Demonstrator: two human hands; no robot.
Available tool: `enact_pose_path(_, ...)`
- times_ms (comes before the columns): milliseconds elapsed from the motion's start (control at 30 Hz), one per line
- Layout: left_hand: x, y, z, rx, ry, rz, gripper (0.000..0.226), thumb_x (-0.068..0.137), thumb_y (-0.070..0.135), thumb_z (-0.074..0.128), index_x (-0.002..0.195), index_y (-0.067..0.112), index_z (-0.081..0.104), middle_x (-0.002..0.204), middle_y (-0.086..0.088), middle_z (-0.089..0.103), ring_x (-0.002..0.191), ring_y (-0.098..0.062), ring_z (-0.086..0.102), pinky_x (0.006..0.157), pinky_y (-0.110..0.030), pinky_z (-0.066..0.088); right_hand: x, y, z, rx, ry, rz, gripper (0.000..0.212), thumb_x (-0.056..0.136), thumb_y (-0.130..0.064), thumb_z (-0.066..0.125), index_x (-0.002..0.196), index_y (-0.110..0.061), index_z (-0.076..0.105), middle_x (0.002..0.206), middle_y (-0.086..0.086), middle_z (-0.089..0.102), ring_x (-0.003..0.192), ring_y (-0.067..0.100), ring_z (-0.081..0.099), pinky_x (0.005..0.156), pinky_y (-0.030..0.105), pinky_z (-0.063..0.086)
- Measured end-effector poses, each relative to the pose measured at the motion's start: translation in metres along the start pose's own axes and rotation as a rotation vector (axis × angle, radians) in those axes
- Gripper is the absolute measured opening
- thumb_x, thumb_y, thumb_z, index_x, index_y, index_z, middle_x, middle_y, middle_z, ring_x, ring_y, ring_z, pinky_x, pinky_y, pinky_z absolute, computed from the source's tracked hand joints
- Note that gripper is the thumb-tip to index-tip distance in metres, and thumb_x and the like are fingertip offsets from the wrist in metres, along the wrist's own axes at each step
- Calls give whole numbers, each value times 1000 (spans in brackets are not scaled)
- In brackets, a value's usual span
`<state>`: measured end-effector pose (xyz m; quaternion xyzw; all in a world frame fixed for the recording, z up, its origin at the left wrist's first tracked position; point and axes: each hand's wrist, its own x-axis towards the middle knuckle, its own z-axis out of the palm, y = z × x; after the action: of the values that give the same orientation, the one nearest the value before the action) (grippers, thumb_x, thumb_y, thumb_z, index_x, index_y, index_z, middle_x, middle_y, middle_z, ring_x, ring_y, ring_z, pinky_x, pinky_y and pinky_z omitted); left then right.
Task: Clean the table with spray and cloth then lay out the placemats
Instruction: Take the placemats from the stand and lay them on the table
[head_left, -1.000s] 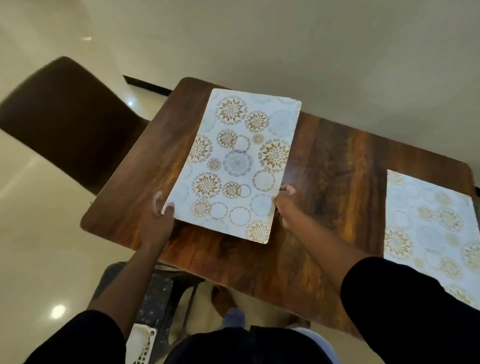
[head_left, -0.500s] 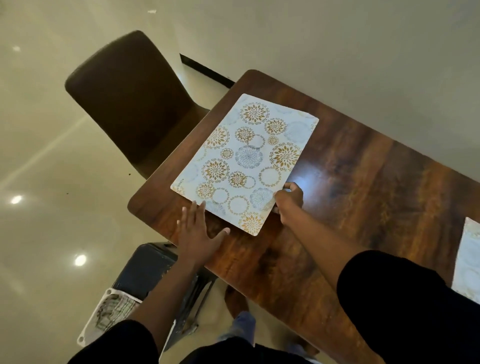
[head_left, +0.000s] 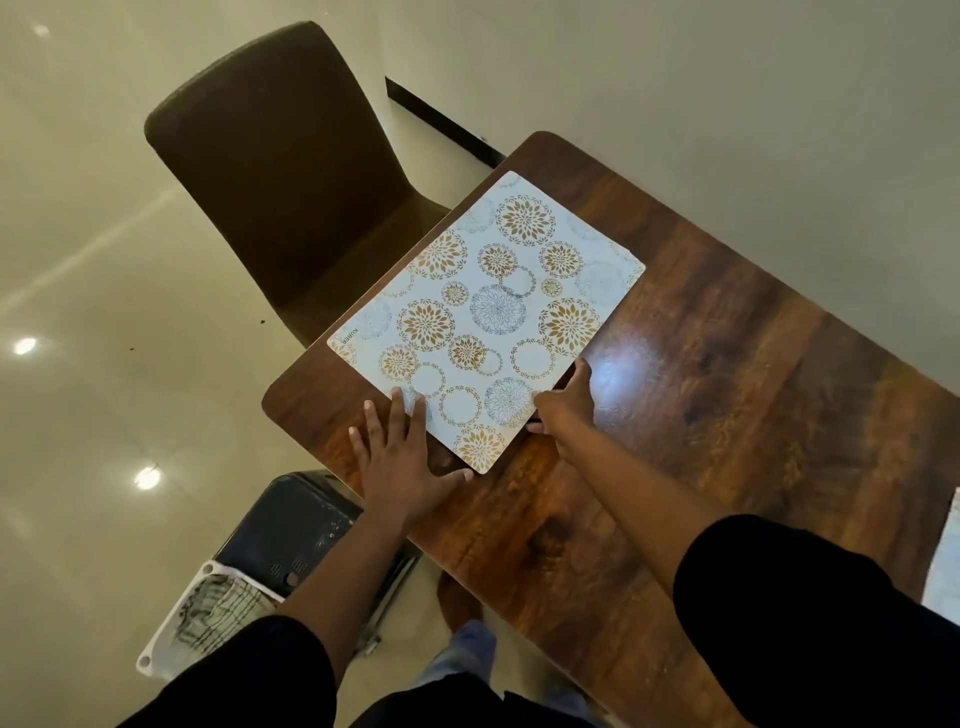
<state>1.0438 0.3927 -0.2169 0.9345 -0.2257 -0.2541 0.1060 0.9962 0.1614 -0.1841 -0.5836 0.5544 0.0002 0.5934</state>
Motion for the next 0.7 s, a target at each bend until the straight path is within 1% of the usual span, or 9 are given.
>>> enact_pose_path(100,-1,0,4,23,1,15,132,72,96,37,175,31,-15,178,0,-36,160,-35,-42,117,-52,-40,4,-1,-5,-41,-5,-2,88,96,-2,64,158,-38,15,152,6,43,87,14,61,56,28,60)
enact_pose_path(167,-2,-4,6,42,2,27,130,74,98,34,174,32,-17,177,1,-37,160,-35,-42,120,-54,-39,6,0,-7,-52,-5,-7,90,94,-4,68,158,-40,16,154,8,42,90,17,65,55,28,60)
enact_pose_path(267,-3,-7,9,62,2,41,128,75,101,28,173,34,-19,176,3,-38,159,-34,-43,120,-54,-40,8,1,-9,-54,-23,-14,91,93,-4,70,156,-43,17,151,12,44,97,24,67,54,27,59)
enact_pose_path(367,-2,-7,11,67,2,51,128,70,105,14,173,35,-19,176,3,-38,158,-34,-45,119,-54,-42,9,0,-10,-46,-28,-9,92,93,-2,70,157,-43,19,151,12,44,97,25,67,56,28,60)
enact_pose_path(400,-1,-7,11,70,1,50,128,70,105,13,172,35,-19,176,3,-38,158,-34,-45,119,-54,-42,9,0,-9,-44,-27,-8,92,93,-1,69,157,-43,19,151,11,43,99,26,67,56,27,60)
enact_pose_path(467,-1,-8,12,75,-5,47,127,73,105,18,173,35,-18,176,4,-39,158,-34,-45,120,-54,-41,10,0,-9,-41,-24,-10,91,93,1,69,158,-41,19,152,10,42,101,26,66,55,26,59)
enact_pose_path(533,-2,-7,12,80,-13,48,127,74,104,21,173,35,-18,176,4,-38,159,-34,-44,120,-53,-41,11,1,-8,-41,-20,-14,91,93,1,68,158,-40,20,154,9,41,98,24,66,55,26,59)
enact_pose_path(633,-3,-6,11,83,-18,54,126,70,104,11,172,36,-20,176,4,-38,159,-34,-44,118,-53,-43,12,2,-8,-34,-15,-16,91,93,1,68,159,-40,21,153,9,43,92,21,67,54,25,58)
enact_pose_path(700,-3,-6,10,84,-23,55,126,69,103,9,170,37,-22,176,4,-39,158,-34,-45,118,-53,-43,11,2,-8,-25,-13,-16,92,93,2,68,159,-40,21,153,9,44,99,25,68,52,24,57)
